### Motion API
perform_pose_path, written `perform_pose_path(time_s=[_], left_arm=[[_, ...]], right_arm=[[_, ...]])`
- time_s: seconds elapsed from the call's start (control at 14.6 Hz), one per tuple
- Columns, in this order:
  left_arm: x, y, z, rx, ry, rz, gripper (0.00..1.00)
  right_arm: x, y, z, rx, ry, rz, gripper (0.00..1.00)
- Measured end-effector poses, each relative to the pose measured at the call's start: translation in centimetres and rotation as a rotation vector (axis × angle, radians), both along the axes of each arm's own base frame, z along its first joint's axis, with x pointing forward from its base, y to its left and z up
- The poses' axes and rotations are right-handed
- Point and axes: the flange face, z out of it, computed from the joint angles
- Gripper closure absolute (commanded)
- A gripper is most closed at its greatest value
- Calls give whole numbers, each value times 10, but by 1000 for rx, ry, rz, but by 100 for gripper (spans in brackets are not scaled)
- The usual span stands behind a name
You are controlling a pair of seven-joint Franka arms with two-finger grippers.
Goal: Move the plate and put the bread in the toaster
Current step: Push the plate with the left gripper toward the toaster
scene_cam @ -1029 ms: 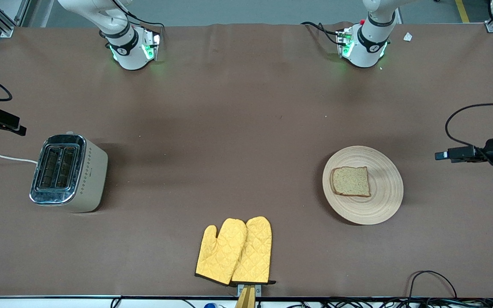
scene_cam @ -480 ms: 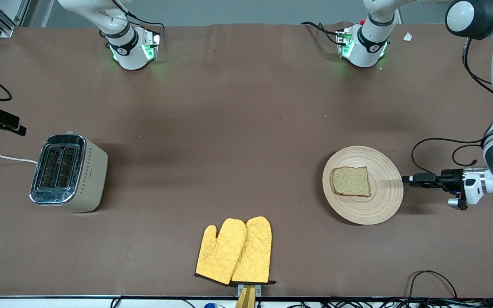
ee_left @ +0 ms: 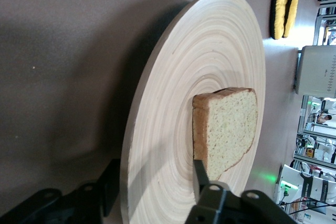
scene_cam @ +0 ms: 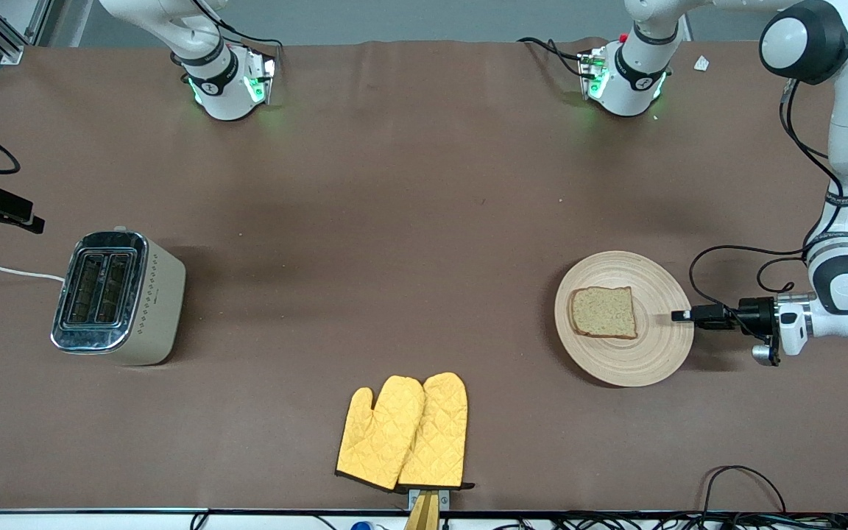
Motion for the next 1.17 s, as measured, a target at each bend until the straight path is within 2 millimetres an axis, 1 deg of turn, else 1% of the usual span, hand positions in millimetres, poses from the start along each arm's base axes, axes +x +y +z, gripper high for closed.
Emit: perform_pose_path(time_s=[0.07,0.27,0.41,0.48,0.55,0.69,0.82,0.89,0.96,1.03,1.17], left_arm=[[0,0,-3,-18,-23,-4,99],[-5,1,-20,-55,-89,-42,100],[0,-5,-14,-80,-103,-42,100],[5,-14,-8,-91,-113,-52,100],[13,-31,1,-107,-118,-62,100],[31,-81,28,-147,-104,-77,100],[47,-145,62,-180,-56,-92,100],[52,-182,75,-184,-33,-110,100],[54,-219,83,-174,-18,-121,100],[55,-257,86,-155,-16,-121,100],[50,-331,85,-134,-36,-113,100]], right_arm=[[0,0,0,0,0,0,0],[0,0,0,0,0,0,0],[0,0,0,0,0,0,0],[0,-1,0,0,0,-1,0],[0,-1,0,0,0,-1,0],[0,-1,0,0,0,-2,0],[0,-1,0,0,0,-2,0],[0,-1,0,0,0,-2,0],[0,-1,0,0,0,-2,0],[0,-1,0,0,0,-3,0],[0,-1,0,0,0,-2,0]])
